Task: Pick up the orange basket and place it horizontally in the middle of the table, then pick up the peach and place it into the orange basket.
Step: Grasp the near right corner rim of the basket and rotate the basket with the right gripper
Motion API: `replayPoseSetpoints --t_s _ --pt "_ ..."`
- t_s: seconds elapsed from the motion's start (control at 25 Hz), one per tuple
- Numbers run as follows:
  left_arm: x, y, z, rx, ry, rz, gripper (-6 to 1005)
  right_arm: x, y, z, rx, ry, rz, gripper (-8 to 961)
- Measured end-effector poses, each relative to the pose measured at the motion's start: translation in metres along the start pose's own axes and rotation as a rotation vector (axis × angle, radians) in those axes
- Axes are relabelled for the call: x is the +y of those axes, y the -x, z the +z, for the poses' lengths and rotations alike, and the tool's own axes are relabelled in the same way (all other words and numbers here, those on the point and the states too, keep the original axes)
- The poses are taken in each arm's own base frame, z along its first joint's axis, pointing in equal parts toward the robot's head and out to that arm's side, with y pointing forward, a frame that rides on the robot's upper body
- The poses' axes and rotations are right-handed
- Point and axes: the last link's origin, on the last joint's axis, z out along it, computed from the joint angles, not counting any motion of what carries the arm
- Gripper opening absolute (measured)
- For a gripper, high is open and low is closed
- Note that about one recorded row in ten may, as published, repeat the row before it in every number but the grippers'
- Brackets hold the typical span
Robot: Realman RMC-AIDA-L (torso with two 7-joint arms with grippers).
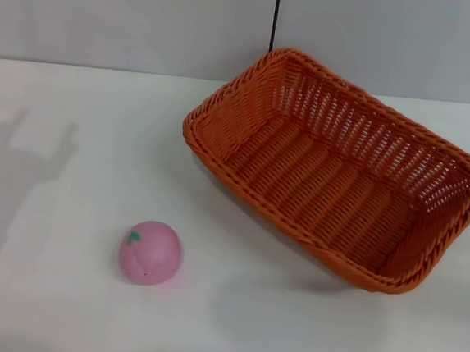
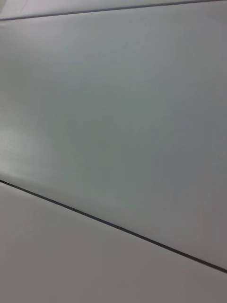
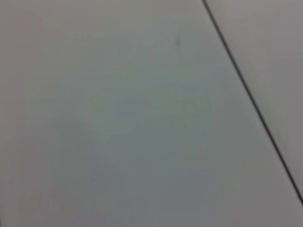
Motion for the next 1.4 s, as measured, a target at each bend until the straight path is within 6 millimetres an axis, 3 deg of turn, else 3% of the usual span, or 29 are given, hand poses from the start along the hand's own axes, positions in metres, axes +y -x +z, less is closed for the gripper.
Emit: replayPoseSetpoints --t_s 0.52,0.72,0.84,0.96,1.0,1.04,1.2,1.36,1.4 --pt "0.0 0.0 -0.001 -0.003 0.005 -0.004 846 0.003 0.0 0.003 0.011 0.034 -0.007 514" --pt "0.0 0.0 -0.001 -0.003 0.005 -0.009 846 0.003 0.009 0.012 0.07 0.118 -0.008 514" --pt "0.0 0.0 -0.001 -0.003 0.005 -0.008 846 0.0 0.025 0.025 0.196 0.229 0.007 514" --pt "0.0 0.0 -0.001 -0.003 0.005 -0.008 846 -0.003 0.049 0.048 0.377 0.33 0.046 513" --pt "0.0 0.0 -0.001 -0.004 0.004 -0.008 846 0.0 0.065 0.064 0.511 0.382 0.046 513" --pt "0.0 0.0 -0.001 -0.004 0.004 -0.008 846 0.0 0.065 0.064 0.511 0.382 0.046 513" --pt "0.0 0.0 -0.002 -0.009 0.0 -0.009 846 0.018 0.099 0.105 0.816 0.461 0.008 514" --pt "0.0 0.001 -0.002 -0.012 -0.002 -0.011 846 0.03 0.109 0.128 0.943 0.485 -0.056 514" --pt "0.0 0.001 -0.002 -0.012 -0.002 -0.011 846 0.037 0.11 0.145 1.035 0.489 -0.111 514"
